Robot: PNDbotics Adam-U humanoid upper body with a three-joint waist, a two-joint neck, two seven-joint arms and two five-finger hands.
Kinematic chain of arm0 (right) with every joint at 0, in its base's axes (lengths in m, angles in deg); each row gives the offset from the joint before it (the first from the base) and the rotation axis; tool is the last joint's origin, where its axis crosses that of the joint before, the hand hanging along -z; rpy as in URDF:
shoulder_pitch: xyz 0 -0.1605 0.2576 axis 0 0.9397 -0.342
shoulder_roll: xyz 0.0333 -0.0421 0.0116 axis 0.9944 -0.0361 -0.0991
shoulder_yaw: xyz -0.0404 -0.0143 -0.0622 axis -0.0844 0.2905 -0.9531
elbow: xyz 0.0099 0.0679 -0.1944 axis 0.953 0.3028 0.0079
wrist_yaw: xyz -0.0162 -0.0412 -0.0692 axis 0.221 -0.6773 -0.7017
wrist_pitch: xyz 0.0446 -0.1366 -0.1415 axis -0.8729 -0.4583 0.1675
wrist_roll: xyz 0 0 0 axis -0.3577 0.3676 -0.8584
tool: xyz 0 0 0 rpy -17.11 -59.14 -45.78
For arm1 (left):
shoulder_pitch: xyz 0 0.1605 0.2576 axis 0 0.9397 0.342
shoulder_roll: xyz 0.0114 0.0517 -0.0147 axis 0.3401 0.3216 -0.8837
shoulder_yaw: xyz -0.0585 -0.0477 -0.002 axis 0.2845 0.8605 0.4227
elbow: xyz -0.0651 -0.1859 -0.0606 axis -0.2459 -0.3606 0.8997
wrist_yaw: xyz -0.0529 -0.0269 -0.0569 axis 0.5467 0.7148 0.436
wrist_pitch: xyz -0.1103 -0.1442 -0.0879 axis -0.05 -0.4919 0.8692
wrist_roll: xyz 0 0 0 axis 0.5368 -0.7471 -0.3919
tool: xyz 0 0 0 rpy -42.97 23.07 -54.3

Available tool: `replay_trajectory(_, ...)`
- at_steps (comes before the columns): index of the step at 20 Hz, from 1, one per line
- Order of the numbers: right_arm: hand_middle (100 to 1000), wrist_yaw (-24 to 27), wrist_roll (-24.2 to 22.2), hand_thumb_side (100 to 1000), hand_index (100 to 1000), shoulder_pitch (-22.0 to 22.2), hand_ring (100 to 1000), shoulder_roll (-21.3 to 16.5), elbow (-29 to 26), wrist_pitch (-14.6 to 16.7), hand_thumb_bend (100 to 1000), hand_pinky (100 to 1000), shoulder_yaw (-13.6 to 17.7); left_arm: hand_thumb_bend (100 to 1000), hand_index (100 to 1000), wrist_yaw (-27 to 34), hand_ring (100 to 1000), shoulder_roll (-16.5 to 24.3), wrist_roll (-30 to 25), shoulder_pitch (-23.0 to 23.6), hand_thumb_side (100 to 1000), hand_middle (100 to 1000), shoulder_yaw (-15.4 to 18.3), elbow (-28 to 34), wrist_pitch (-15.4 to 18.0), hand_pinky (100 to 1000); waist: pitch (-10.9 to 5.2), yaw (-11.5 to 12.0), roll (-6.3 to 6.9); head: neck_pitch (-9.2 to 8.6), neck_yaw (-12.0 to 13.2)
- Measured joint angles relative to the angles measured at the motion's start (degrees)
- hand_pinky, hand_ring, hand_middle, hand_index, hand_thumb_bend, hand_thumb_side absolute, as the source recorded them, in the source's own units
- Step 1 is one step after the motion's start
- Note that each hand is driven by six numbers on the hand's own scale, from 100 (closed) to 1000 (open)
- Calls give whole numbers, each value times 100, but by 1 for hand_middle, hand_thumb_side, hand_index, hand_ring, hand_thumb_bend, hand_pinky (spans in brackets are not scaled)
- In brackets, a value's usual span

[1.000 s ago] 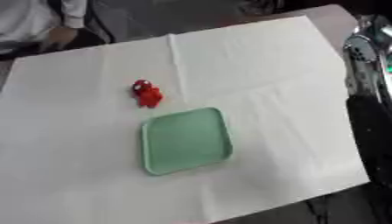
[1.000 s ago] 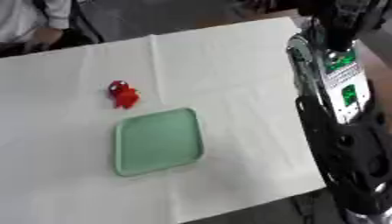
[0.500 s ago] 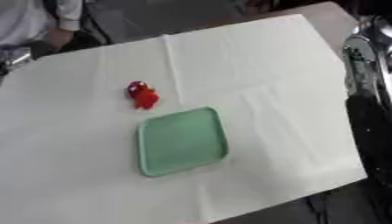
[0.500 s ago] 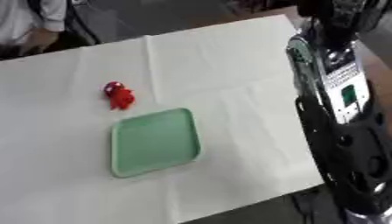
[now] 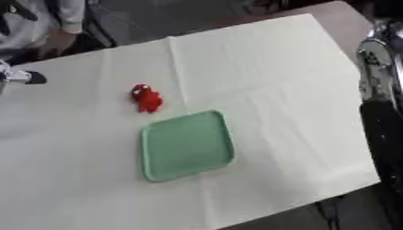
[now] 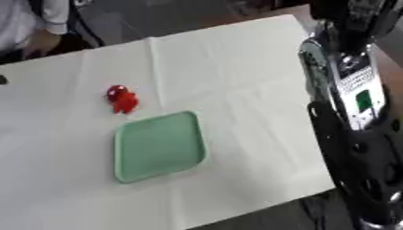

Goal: Pick up objects on the table and place them in the box.

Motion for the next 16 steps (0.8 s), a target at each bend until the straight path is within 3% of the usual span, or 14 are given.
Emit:
replay_trajectory(7, 420, 35, -25, 334, 491, -17, 376, 46, 0, -25, 100, 230, -27, 736, 887, -684, 685, -428, -515, -612, 290, 845, -196, -979, 646, 764, 0, -41, 4, 1, 32)
replay_trajectory(16, 420, 118, -54, 335, 491, -58, 375, 169, 0, -72, 100, 231, -31, 692, 891, -872, 699, -819, -935, -894, 252, 864, -203, -1696, 1019, 763, 41, -177, 48, 1, 194)
